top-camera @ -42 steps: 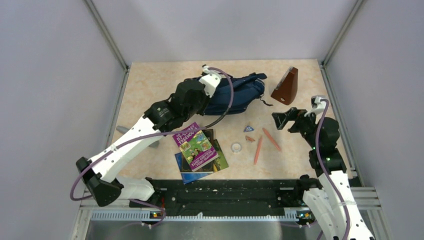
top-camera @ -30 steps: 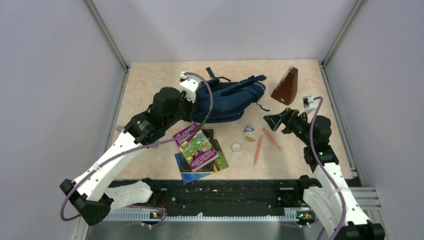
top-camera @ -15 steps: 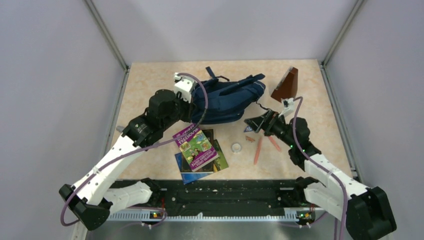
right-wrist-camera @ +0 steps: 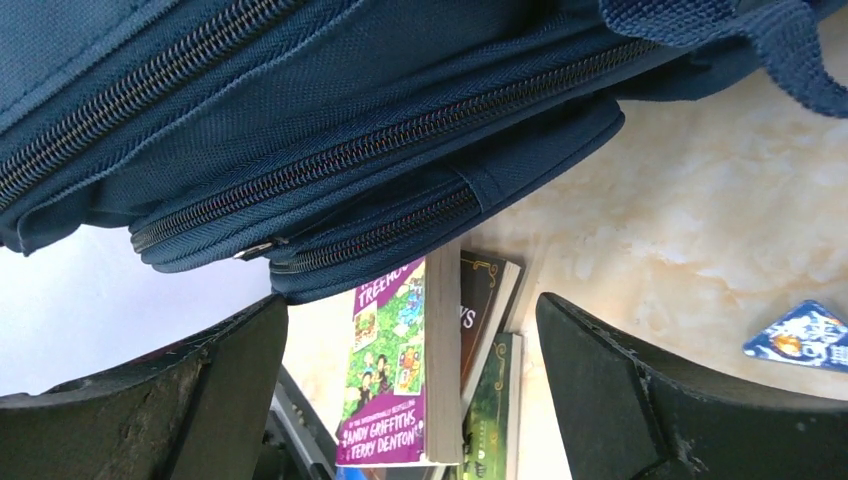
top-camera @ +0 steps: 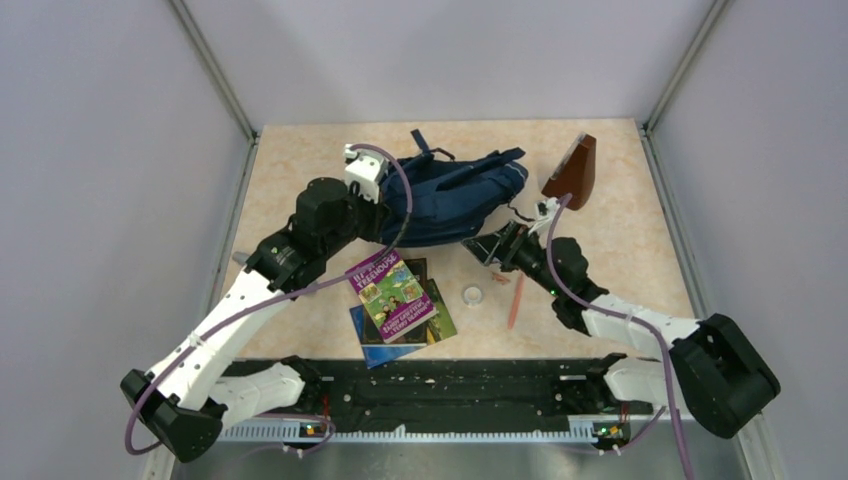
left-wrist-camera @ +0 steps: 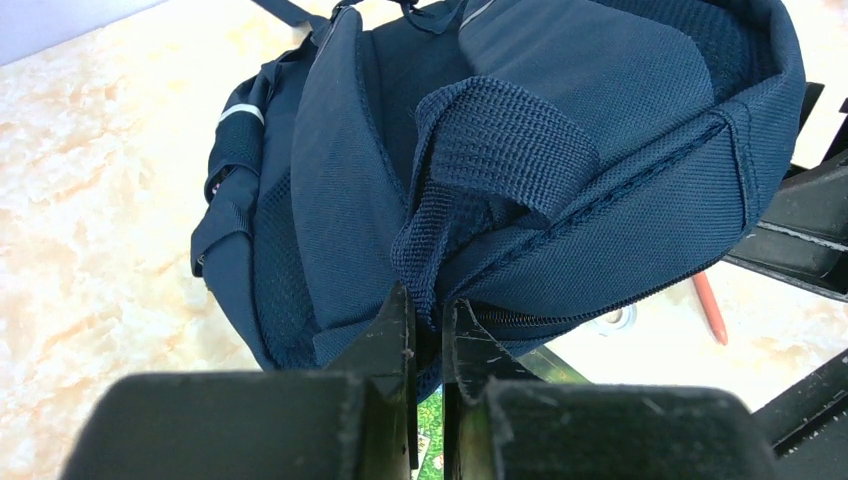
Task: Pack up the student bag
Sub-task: Adjust the student bag at the center of the board.
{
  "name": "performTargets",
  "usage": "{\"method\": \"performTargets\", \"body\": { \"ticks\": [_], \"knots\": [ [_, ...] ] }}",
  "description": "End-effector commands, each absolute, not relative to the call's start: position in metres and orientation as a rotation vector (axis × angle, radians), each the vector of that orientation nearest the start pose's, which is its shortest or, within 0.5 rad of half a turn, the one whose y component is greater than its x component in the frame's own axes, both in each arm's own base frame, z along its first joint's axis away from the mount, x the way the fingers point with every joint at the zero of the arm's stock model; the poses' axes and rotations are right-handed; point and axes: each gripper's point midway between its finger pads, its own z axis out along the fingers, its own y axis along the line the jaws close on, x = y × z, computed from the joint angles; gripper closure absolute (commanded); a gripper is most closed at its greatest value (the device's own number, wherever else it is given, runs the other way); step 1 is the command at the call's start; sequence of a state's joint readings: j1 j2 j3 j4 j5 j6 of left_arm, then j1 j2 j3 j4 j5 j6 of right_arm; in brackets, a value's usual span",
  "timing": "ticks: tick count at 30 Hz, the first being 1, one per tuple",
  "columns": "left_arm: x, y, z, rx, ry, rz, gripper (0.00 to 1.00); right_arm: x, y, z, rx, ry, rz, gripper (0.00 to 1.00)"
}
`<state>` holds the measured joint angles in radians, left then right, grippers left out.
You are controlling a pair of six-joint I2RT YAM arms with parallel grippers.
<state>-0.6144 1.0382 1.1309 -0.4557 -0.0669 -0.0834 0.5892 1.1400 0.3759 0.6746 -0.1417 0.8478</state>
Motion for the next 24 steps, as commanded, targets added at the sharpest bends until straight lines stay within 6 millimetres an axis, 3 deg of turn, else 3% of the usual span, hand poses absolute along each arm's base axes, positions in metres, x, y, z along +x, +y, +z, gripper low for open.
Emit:
{"method": "performTargets", "body": {
  "ticks": [1,6,11,17,19,22,24],
  "knots": [
    [0.291,-0.201,0.370,0.380,1.635,-0.522,1.00,0.292,0.266,0.235,0.120,1.596,1.272,0.08],
    [0.289,-0.203,0.369,0.401,1.625,-0.534,1.00,0.300,0.278,0.239,0.116,1.585,1.290,0.09],
    [0.284,-0.212,0.367,0.460,1.612,-0.575,1.00,0.313,0.284,0.243,0.110,1.578,1.269,0.20],
    [0.278,-0.217,0.369,0.498,1.585,-0.608,1.00,0.332,0.285,0.255,0.081,1.559,1.173,0.82],
    [0.274,-0.219,0.371,0.512,1.563,-0.624,1.00,0.339,0.283,0.268,0.058,1.544,1.109,1.00],
    [0.267,-0.218,0.381,0.513,1.517,-0.647,1.00,0.348,0.282,0.291,-0.011,1.520,1.018,1.00],
    [0.263,-0.217,0.386,0.504,1.499,-0.660,1.00,0.354,0.284,0.318,-0.090,1.478,0.959,1.00]
  ]
}}
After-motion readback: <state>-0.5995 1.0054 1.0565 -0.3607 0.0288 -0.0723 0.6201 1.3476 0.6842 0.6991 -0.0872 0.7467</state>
